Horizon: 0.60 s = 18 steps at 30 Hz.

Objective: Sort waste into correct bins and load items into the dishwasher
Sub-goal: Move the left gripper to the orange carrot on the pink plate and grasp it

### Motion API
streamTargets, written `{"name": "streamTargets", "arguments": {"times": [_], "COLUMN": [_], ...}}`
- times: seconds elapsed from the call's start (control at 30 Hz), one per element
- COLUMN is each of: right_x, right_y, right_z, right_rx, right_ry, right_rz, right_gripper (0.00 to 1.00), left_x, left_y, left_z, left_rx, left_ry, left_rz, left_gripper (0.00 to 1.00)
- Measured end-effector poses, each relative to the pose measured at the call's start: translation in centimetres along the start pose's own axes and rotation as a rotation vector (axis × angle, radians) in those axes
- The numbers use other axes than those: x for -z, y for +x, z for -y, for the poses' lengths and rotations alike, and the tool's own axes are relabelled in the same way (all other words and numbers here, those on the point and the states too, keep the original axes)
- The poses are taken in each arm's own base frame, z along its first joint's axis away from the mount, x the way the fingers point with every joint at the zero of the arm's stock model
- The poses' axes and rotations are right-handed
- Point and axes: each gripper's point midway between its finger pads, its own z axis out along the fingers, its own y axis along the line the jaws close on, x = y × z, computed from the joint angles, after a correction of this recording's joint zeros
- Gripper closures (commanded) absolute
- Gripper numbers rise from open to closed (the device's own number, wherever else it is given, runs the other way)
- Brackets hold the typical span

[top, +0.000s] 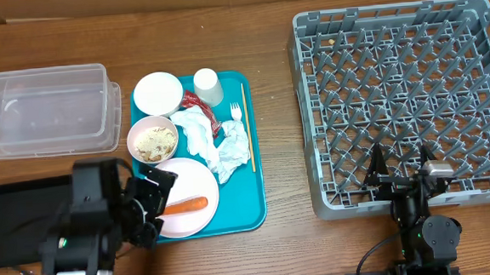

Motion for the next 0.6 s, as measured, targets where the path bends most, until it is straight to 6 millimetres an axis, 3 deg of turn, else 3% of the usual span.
{"name": "streamTargets", "arguments": {"times": [0.07,0.1,0.17,0.6], "right_x": [0.0,0.0,0.0,0.0], "right_y": [0.0,0.0,0.0,0.0], "right_z": [0.0,0.0,0.0,0.0], "right_rx": [0.000,0.000,0.000,0.000], "right_ry": [0.000,0.000,0.000,0.000], "right_rz": [0.000,0.000,-0.001,-0.001], "right_gripper": [0.00,0.00,0.00,0.00], "left_x": [-1.0,-1.4,-2.1,-8.0], "left_y": [-0.1,-0.2,-0.3,-1.7], "left_z": [-0.5,-0.6,-1.1,-3.7], "left_rx": [0.031,0.042,0.064,0.316], "left_ry": [-0.043,-0.064,-0.114,-0.414], "left_rz": [-0.019,-0.026,-0.043,-0.105], "left_gripper": [0.00,0.05,0.00,0.00]}}
